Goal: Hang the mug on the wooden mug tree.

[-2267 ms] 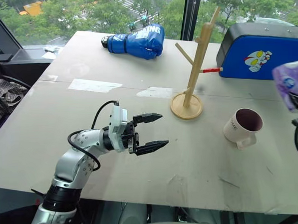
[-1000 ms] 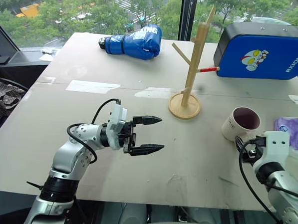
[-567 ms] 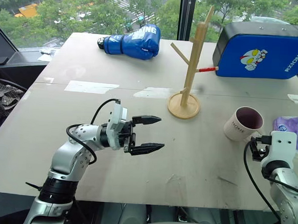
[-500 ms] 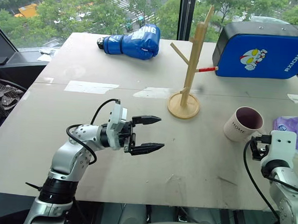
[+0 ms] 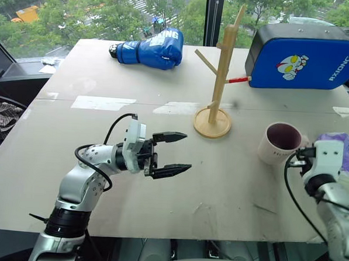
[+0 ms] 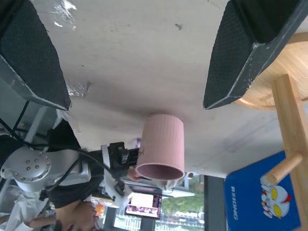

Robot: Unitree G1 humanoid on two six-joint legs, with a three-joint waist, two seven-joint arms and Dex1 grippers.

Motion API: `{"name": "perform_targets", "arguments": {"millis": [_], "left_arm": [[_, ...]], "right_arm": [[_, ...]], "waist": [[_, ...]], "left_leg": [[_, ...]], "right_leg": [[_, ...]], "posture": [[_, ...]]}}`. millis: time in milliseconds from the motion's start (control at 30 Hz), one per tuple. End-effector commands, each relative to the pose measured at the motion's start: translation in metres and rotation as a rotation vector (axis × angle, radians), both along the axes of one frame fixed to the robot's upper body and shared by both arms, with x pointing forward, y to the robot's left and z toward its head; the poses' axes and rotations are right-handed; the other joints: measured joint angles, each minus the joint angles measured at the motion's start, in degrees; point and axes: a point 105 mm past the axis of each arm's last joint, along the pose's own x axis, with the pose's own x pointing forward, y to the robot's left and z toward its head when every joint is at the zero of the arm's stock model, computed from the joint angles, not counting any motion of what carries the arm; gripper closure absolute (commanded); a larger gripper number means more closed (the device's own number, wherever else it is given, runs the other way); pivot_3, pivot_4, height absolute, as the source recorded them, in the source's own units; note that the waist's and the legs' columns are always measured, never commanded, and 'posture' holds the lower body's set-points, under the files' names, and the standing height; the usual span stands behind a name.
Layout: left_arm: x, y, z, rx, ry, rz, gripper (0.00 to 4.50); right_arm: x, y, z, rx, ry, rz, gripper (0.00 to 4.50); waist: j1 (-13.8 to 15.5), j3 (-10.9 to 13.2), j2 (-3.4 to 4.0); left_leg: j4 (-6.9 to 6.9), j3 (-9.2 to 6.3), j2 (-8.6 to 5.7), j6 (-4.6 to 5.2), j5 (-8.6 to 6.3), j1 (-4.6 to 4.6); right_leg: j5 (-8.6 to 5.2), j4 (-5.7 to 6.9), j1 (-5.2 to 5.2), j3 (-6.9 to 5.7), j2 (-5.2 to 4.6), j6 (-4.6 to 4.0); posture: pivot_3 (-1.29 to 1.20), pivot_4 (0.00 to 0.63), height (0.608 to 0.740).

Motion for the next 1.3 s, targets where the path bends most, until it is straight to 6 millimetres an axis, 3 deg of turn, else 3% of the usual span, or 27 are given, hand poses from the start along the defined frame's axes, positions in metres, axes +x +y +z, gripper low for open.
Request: {"name": "perform_targets", "arguments": {"millis": [33,233,400,867,1033,1133,1300], "left_arm": [[0.006,0.008,0.008,-0.042,-0.113,0.096,0.00],[0.002,0.018,0.008,-0.114,-0.145,0.122,0.00],[-0.002,0.019,0.010,-0.132,-0.123,0.135,0.00],[-0.019,0.012,0.020,-0.159,-0.108,0.205,0.00],[-0.021,0.022,0.032,-0.239,-0.168,0.278,0.00],[-0.027,0.034,0.035,-0.274,-0.181,0.298,0.00],[-0.032,0.044,0.034,-0.293,-0.185,0.317,0.00]], "right_arm": [[0.003,0.016,0.053,-0.044,-0.147,0.244,4.49],[0.025,0.038,0.101,-0.113,-0.169,0.549,4.49],[0.047,0.053,0.122,-0.158,-0.144,0.706,4.49],[0.092,0.092,0.127,-0.296,-0.057,0.954,4.49],[0.108,0.113,0.113,-0.329,0.002,1.003,4.49],[0.112,0.114,0.112,-0.340,0.006,1.010,3.63],[0.108,0.092,0.120,-0.331,-0.039,0.955,1.30]], "waist": [[0.17,0.00,-0.01],[0.17,0.04,-0.02],[0.26,0.08,-0.04],[0.20,0.14,-0.01],[0.12,0.15,0.02],[0.19,0.17,0.04],[0.39,0.19,0.08]], "left_leg": [[0.00,-0.02,0.00,0.00,0.00,0.00],[-0.02,-0.01,0.02,0.01,0.00,-0.02],[-0.01,0.03,0.04,0.02,-0.01,-0.04],[0.02,0.09,0.11,0.01,0.00,-0.14],[0.04,0.17,0.11,0.01,0.00,-0.12],[0.03,0.17,0.13,0.00,0.00,-0.13],[0.05,0.17,0.11,0.01,0.00,-0.21]], "right_leg": [[0.00,-0.01,0.00,-0.02,0.01,0.00],[0.00,-0.02,-0.01,-0.05,0.06,-0.03],[0.01,-0.04,-0.02,-0.01,0.03,-0.04],[0.01,-0.07,-0.07,-0.12,-0.07,-0.04],[0.02,-0.05,-0.06,-0.08,-0.09,-0.04],[0.01,-0.06,-0.08,-0.11,-0.09,-0.05],[0.01,-0.12,-0.08,-0.19,-0.17,-0.04]], "posture": [[0.00,0.150,0.733],[0.00,0.150,0.733],[0.00,0.150,0.733],[0.00,0.150,0.733],[0.00,0.150,0.733],[0.00,0.150,0.733],[0.00,0.150,0.733]]}}
